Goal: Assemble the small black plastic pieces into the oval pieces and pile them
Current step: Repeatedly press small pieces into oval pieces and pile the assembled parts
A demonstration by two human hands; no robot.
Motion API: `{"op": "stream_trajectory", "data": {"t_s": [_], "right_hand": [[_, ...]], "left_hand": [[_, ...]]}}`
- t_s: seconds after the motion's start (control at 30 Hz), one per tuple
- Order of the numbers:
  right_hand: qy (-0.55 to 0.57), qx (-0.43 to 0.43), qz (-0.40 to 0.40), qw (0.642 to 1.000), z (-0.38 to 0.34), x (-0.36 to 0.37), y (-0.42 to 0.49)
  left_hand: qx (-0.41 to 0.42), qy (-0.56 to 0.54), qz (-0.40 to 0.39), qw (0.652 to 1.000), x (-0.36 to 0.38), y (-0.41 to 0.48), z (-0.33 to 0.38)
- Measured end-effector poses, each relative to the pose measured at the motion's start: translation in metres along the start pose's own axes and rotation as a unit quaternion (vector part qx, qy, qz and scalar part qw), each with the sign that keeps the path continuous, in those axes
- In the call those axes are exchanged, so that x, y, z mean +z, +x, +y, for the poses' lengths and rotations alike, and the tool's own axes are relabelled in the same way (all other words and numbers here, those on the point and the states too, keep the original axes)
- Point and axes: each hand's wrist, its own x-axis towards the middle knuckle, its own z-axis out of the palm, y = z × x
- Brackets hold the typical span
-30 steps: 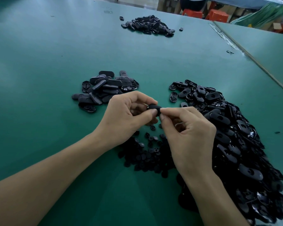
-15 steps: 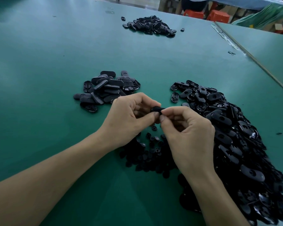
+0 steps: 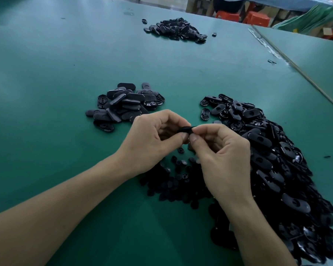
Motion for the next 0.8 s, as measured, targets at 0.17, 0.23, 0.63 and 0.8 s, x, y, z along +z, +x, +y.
{"op": "stream_trajectory", "data": {"t_s": [0.17,0.23,0.63,0.8], "right_hand": [[-0.025,-0.007,0.009,1.0,0.0001,0.0006,-0.0002],[-0.041,-0.013,0.016,0.999,0.0002,0.0013,-0.0003],[-0.068,-0.057,0.042,0.995,0.0009,0.0046,-0.0025],[-0.063,-0.06,0.039,0.995,-0.0008,0.005,-0.0029]], "left_hand": [[0.001,0.038,-0.011,0.999,-0.0012,0.001,-0.0023],[0.006,0.06,-0.013,0.998,-0.0012,0.0013,-0.0036],[0.044,0.089,0.016,0.995,-0.0012,0.0013,-0.0074],[0.044,0.102,0.021,0.994,-0.0005,0.0,-0.0054]]}}
